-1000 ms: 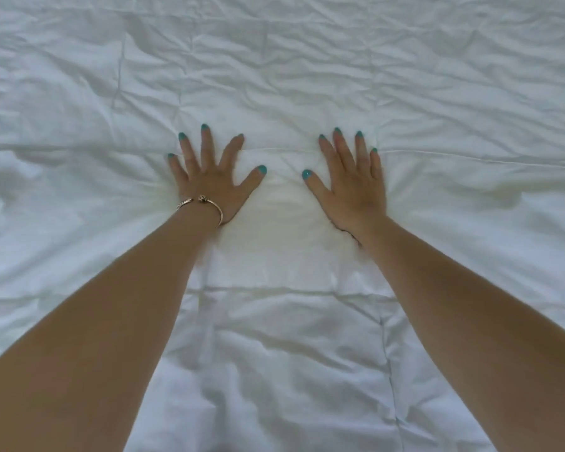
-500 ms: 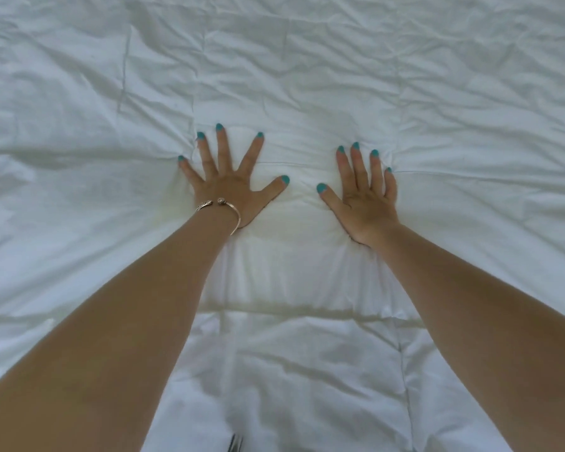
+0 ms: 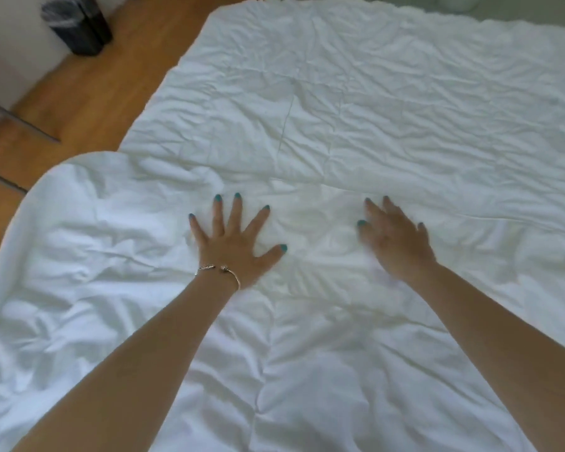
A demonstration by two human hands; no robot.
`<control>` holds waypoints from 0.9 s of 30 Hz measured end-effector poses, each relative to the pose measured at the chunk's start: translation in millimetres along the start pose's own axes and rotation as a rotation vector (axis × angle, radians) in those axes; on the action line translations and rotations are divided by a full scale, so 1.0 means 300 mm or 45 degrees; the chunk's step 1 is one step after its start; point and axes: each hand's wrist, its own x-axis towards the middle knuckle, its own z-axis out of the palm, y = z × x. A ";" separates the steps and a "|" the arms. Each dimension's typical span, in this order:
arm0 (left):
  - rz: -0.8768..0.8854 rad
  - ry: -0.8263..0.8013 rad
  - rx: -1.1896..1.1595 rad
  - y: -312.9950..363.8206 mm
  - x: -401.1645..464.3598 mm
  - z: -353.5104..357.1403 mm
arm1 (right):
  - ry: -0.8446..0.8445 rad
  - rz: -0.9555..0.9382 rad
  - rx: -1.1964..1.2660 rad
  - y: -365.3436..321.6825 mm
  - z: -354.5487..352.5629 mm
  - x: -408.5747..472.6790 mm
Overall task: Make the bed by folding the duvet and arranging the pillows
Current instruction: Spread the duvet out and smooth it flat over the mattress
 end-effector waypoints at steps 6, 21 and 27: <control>-0.312 0.032 -0.095 -0.368 0.019 0.058 | -0.138 -0.285 -0.356 -0.304 0.260 -0.013; 0.091 -0.055 -0.170 -0.587 -0.307 0.111 | -0.144 0.017 -0.247 -0.656 0.395 -0.413; -0.244 0.213 -0.181 -0.906 -0.764 0.238 | -0.538 -0.522 -0.410 -0.972 0.612 -0.711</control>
